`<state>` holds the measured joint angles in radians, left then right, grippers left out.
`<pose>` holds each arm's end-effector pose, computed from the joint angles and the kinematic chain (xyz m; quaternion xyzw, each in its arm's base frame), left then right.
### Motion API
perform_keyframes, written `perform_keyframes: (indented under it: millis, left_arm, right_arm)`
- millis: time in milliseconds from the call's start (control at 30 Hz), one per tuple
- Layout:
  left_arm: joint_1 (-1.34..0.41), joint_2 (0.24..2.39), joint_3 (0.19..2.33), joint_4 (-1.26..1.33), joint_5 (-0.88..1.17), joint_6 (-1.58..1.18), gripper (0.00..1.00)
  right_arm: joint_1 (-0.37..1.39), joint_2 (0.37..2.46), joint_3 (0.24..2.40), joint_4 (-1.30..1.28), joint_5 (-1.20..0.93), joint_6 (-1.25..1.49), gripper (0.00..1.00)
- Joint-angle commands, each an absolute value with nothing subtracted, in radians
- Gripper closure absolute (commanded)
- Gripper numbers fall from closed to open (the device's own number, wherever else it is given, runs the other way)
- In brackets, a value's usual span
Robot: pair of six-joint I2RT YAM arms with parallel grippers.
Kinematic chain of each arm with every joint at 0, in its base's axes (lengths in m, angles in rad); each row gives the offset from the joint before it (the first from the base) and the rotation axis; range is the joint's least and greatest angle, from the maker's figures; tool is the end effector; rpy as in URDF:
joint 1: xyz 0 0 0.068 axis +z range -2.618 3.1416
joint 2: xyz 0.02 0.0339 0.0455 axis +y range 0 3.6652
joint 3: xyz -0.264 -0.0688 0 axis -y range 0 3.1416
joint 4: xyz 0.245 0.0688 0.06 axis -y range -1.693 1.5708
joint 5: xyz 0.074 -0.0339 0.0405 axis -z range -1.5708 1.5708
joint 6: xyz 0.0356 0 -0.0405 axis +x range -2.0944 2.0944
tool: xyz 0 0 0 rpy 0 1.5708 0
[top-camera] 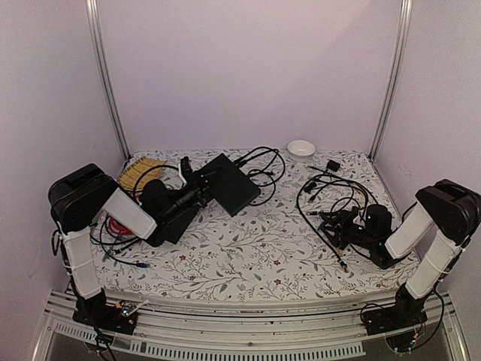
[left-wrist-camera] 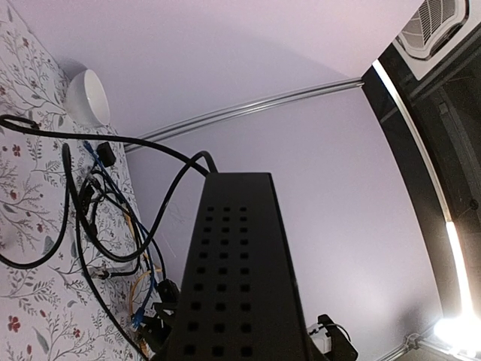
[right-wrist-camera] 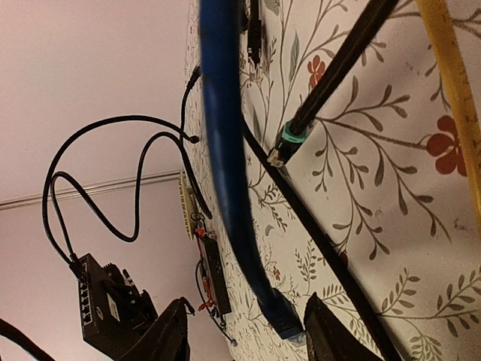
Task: Pull the plug from the switch port
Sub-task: Place the connector at the corner of the board, then pull the connector from the switch port.
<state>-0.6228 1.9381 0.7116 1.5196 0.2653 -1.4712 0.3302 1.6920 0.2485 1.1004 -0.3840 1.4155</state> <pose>0.2851 -0.2162 0.1808 -0.1465 0.5824 -0.7285 0.3297 0.2258 0.0915 0.1042 0.3202 0.7439 0.5335 0.2439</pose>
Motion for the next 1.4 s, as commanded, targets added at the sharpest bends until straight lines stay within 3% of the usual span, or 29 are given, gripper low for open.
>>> perform_keyframes:
  millis: [0, 333, 567, 767, 933, 1367]
  left_arm:
    - [-0.621, 1.922, 0.741, 1.687, 0.285, -1.487, 1.0]
    - [-0.633, 1.919, 0.756, 1.68, 0.304, -1.494, 1.0]
    - [-0.643, 1.918, 0.762, 1.677, 0.311, -1.494, 1.0]
    - [-0.644, 1.931, 0.775, 1.685, 0.339, -1.504, 1.0]
    - [-0.644, 1.944, 0.786, 1.693, 0.355, -1.515, 1.0]
    - [-0.649, 1.957, 0.792, 1.71, 0.369, -1.547, 1.0]
  right_arm:
    - [0.37, 1.612, 0.23, 1.143, -0.338, 1.459, 0.48]
    - [0.4, 1.249, 0.219, 0.615, -0.104, 1.336, 0.44]
    - [0.41, 1.17, 0.187, 0.538, -0.038, 1.349, 0.43]
    - [0.524, 1.103, 0.372, 0.375, 0.057, 1.174, 0.43]
    - [0.576, 1.157, 0.494, 0.395, 0.005, 1.092, 0.44]
    - [0.689, 1.543, 0.89, 0.508, -0.176, 0.993, 0.48]
